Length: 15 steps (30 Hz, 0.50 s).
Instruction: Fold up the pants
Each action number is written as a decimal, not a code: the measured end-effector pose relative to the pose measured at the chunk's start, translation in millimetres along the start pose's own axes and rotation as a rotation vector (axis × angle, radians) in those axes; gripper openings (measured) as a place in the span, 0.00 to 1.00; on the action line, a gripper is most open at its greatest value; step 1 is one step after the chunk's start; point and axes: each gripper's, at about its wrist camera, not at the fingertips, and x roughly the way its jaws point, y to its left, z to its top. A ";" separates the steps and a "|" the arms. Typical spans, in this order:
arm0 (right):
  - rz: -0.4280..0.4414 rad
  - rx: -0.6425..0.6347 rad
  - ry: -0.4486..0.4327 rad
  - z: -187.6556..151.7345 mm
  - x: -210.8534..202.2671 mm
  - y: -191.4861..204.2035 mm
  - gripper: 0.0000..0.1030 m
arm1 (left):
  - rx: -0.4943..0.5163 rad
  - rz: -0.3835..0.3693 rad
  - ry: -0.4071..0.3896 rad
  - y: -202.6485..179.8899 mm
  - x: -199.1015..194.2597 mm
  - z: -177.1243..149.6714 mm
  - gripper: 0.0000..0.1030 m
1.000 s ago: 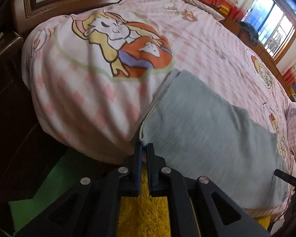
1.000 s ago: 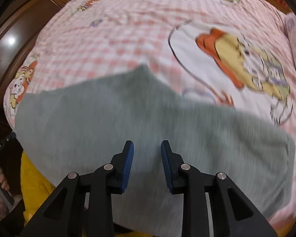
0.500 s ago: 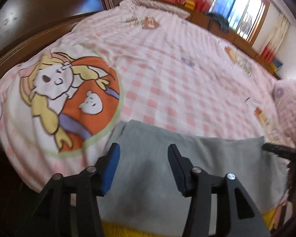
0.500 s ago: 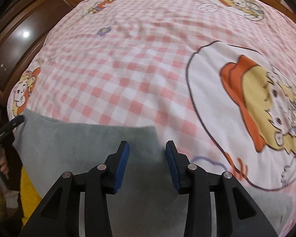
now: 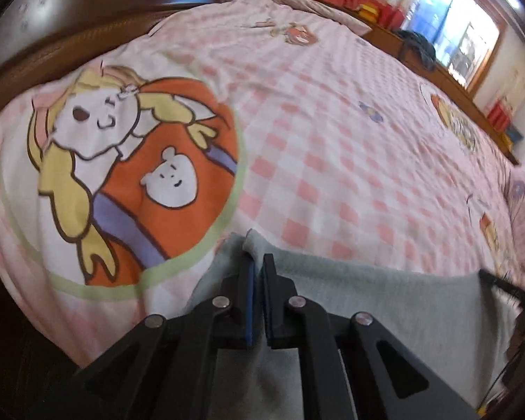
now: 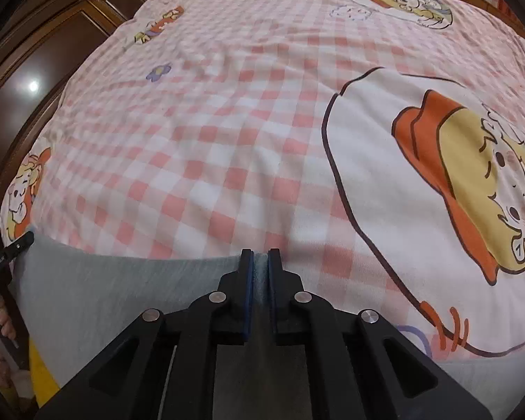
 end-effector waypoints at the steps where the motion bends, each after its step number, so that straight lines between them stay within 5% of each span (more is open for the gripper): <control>1: -0.002 0.006 0.001 1.1 -2.5 -0.3 0.09 | 0.004 0.004 -0.008 0.5 0.3 -0.2 0.05; 7: -0.005 0.053 -0.048 -5.4 -41.7 -2.8 0.26 | 0.004 0.008 -0.025 7.7 -13.3 3.4 0.15; 10: 0.008 0.042 -0.072 -17.6 -62.6 4.6 0.28 | -0.042 -0.005 -0.055 23.6 -33.7 2.6 0.28; 15: 0.048 0.022 -0.054 -42.9 -69.6 23.1 0.30 | -0.087 -0.080 -0.041 39.6 -53.3 -7.2 0.35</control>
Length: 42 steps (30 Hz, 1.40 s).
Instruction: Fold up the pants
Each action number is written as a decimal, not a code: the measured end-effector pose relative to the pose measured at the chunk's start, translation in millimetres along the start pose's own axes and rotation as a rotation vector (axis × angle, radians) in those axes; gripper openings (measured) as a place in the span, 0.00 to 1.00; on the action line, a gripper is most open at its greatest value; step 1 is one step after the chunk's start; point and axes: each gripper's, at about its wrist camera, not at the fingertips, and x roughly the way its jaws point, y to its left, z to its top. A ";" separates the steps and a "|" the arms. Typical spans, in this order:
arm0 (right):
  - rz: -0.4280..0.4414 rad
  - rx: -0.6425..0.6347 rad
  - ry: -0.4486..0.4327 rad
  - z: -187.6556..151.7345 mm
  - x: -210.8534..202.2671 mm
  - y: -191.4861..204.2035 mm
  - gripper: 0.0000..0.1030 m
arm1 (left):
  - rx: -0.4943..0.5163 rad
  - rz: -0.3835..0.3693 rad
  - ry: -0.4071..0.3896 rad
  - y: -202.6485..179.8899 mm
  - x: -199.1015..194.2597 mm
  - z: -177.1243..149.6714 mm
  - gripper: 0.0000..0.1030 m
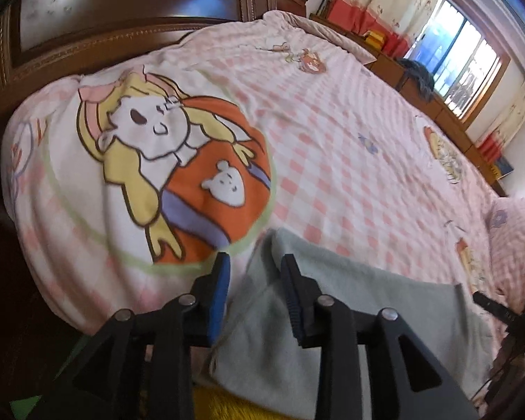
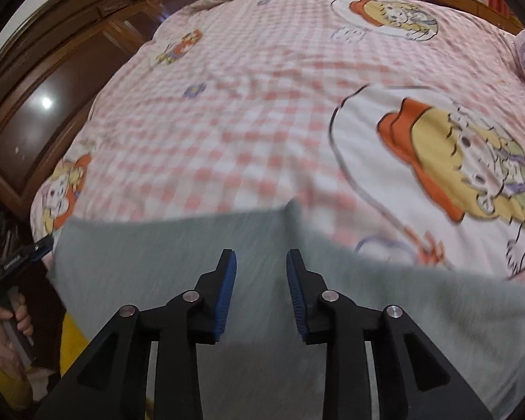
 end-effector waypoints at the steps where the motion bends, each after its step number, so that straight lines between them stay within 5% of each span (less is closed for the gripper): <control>1: -0.008 -0.012 0.014 -6.3 3.8 3.7 0.30 | 0.003 -0.017 0.013 0.1 0.6 -3.9 0.43; 8: -0.088 -0.037 0.056 -29.1 29.1 7.2 0.31 | 0.025 0.030 0.083 1.1 10.9 -30.4 0.48; 16: -0.093 -0.029 0.043 -31.9 29.5 8.0 0.32 | 0.047 0.113 0.019 -2.6 -20.8 -51.4 0.47; 19: -0.098 -0.034 0.040 -33.0 31.0 8.9 0.33 | 0.128 0.132 -0.033 -13.6 -31.6 -52.4 0.25; 20: -0.099 -0.035 0.040 -33.3 30.7 9.3 0.33 | 0.157 0.115 -0.037 -18.5 -31.9 -50.5 0.25; 28: -0.082 -0.020 0.030 -34.1 30.6 6.4 0.33 | 0.208 0.109 0.061 -24.1 15.5 -33.4 0.27; 34: -0.081 -0.025 0.021 -35.8 30.6 5.3 0.33 | 0.266 0.173 0.012 -27.8 15.8 -50.8 0.39; 37: -0.077 -0.023 0.019 -36.1 30.4 5.1 0.33 | 0.245 0.178 0.018 -28.6 13.6 -49.8 0.07; 42: -0.075 -0.022 0.016 -36.4 30.5 4.0 0.33 | 0.182 0.296 -0.046 -26.0 -6.4 -48.7 0.06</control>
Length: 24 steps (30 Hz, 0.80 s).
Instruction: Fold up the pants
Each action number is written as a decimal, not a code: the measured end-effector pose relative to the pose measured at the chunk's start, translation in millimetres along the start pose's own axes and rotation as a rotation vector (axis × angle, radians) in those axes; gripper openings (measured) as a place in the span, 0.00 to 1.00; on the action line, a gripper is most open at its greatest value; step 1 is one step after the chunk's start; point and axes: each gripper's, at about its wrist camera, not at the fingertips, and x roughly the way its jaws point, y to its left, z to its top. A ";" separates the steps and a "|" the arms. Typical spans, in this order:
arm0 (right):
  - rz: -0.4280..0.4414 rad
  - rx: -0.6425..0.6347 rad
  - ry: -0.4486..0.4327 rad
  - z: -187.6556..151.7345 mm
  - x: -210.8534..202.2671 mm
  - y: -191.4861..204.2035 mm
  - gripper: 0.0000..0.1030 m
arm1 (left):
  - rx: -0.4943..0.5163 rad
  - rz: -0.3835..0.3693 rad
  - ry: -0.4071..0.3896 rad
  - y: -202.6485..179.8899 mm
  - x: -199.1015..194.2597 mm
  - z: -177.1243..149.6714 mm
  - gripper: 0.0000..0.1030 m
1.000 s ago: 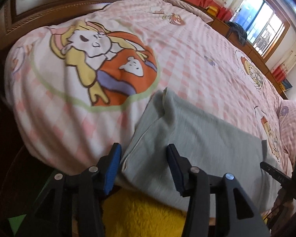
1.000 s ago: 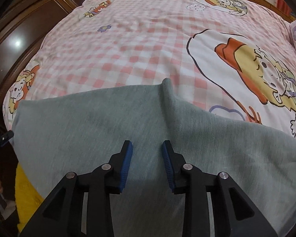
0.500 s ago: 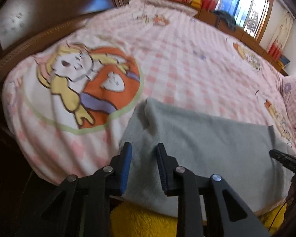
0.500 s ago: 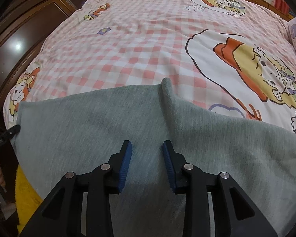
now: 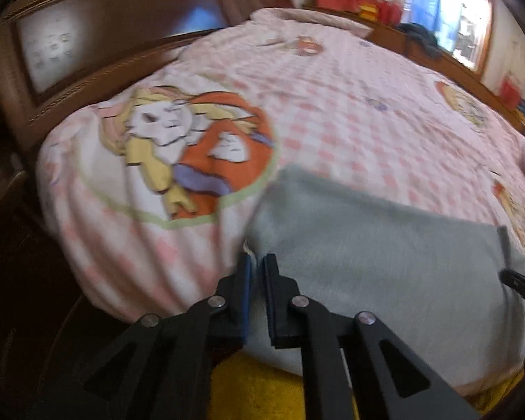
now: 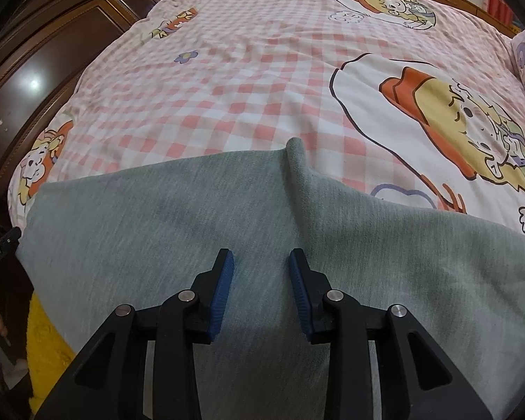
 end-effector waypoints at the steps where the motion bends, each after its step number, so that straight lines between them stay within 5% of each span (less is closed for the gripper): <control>1: -0.001 -0.001 -0.001 -0.2 -0.2 0.4 0.33 | 0.001 0.079 -0.010 4.1 0.4 -0.3 0.06; 2: -0.002 -0.001 -0.002 -0.2 0.0 0.5 0.33 | -0.011 0.098 -0.007 11.0 1.2 0.0 0.06; 7: -0.010 0.005 0.000 0.0 -0.7 4.1 0.34 | -0.160 -0.142 0.043 36.6 1.5 2.3 0.07; 10: -0.011 0.012 0.021 1.6 -3.7 4.6 0.34 | -0.141 -0.209 0.044 30.5 1.5 1.6 0.31; 17: 0.063 0.077 0.035 -7.2 -27.7 1.7 0.34 | 0.025 -0.171 0.049 10.5 17.1 2.3 0.45; 24: 0.061 0.055 0.057 -20.2 -29.8 7.7 0.34 | -0.073 -0.252 0.087 22.9 21.0 -8.8 0.41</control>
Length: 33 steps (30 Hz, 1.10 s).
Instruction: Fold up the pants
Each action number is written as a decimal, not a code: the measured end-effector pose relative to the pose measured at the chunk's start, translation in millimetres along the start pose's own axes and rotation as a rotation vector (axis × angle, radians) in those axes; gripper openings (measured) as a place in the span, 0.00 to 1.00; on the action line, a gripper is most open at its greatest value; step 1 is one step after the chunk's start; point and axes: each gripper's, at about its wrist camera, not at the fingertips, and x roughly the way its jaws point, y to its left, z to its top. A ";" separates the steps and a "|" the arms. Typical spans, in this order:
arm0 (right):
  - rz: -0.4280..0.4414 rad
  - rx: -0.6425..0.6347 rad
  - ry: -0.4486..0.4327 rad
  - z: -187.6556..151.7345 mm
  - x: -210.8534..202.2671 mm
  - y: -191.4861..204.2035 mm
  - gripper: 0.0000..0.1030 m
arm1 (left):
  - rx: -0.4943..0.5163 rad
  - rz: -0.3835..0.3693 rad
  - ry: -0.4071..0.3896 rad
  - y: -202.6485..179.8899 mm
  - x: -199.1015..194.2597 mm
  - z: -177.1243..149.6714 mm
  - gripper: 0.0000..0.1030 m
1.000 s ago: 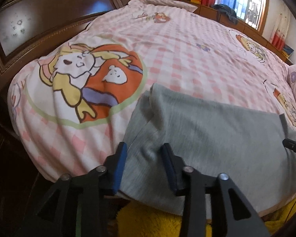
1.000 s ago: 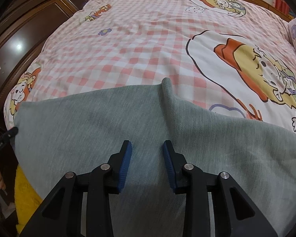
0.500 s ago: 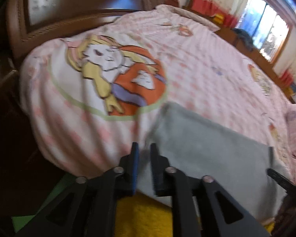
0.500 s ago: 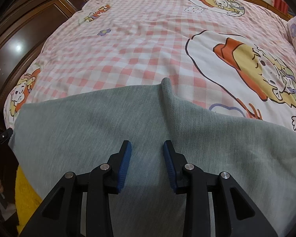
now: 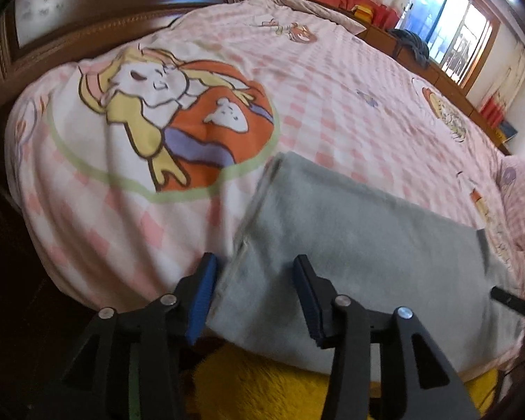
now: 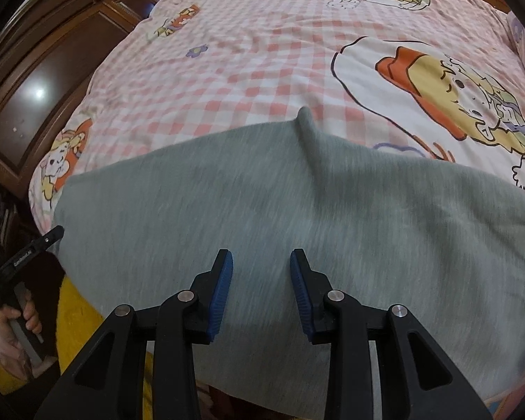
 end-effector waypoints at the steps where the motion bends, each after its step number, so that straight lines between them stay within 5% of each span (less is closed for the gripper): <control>1: -0.005 -0.004 0.000 -0.1 0.8 0.5 0.34 | -0.002 -0.012 0.003 -1.3 -2.3 -2.4 0.36; 8: 0.000 -0.003 -0.004 -0.2 2.1 0.6 0.34 | 0.014 0.002 -0.047 -9.0 -21.8 -11.1 0.10; 20: 0.006 0.018 -0.017 -2.1 -5.7 -4.1 0.34 | -0.018 0.006 -0.022 -2.6 -0.8 -6.5 0.12; 23: 0.005 0.029 -0.027 -3.0 -11.6 -8.2 0.34 | -0.004 0.006 -0.025 -4.8 -5.8 -5.1 0.06; 33: 0.005 0.065 -0.068 -12.2 -32.4 -21.1 0.34 | 0.073 -0.217 -0.094 -59.5 -73.2 10.8 0.05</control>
